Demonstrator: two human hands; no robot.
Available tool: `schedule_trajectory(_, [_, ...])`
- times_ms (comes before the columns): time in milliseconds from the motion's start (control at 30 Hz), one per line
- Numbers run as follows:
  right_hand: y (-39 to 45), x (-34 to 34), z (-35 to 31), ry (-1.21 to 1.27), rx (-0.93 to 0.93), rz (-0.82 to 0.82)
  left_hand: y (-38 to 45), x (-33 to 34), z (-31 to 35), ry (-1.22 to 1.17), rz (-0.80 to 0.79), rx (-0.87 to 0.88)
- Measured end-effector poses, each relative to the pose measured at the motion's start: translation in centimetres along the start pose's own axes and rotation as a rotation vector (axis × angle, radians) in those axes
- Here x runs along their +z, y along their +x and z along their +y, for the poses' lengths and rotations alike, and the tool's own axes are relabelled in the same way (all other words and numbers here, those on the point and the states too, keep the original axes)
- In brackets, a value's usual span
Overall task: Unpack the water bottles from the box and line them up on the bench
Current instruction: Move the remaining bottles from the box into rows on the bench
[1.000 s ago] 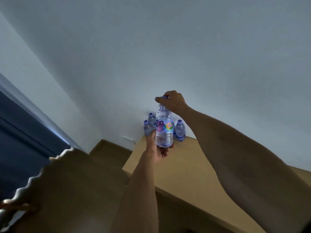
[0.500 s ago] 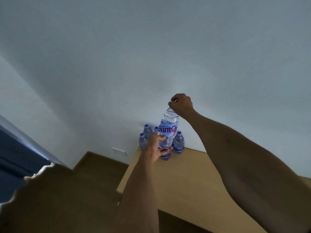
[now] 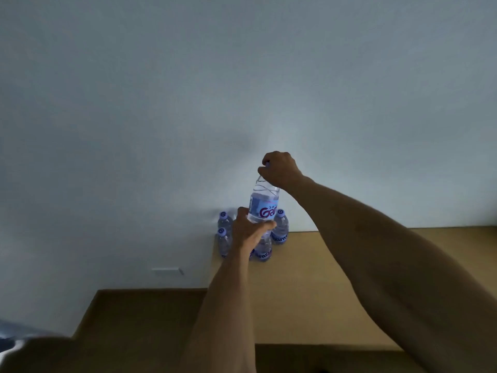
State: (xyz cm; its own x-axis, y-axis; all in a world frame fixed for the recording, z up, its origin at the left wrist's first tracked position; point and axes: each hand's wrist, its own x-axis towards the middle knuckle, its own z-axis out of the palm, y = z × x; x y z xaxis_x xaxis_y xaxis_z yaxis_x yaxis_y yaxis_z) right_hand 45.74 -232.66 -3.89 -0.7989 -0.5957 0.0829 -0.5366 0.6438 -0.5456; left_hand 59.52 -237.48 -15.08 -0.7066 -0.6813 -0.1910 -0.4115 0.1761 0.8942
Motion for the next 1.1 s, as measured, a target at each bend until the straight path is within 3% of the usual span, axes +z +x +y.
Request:
schedule_trajectory(167, [-1.8, 0.4, 1.1, -0.258, 0.115, -0.002, -0.4, 0.2, -0.5, 0.201, -0.058, 0.085])
schedule_trajectory(333, [-2.3, 0.3, 1.8, -0.266, 0.130, -0.012, -1.4, 1.7, -0.3, 0.417, -0.172, 0.136])
schedule_trajectory(567, [-2.8, 2.4, 4.5, -0.356, 0.004, -0.255, -0.1, 3.8, -1.9, 0.596, -0.405, 0.180])
schedule_trajectory(800, [-2.2, 9.3, 9.1, -0.426, -0.016, -0.491, 3.8, 2.0, -2.8, 0.965, -0.321, 0.204])
schedule_trajectory(1033, [0.7, 14.8, 12.4, -0.373, -0.053, -0.527, 7.5, 1.9, -5.2, 0.973, -0.197, 0.098])
schedule_trajectory(1100, [0.8, 16.2, 13.2, -0.366, -0.037, -0.539, 8.4, 2.9, -5.9, 0.981, -0.233, 0.127])
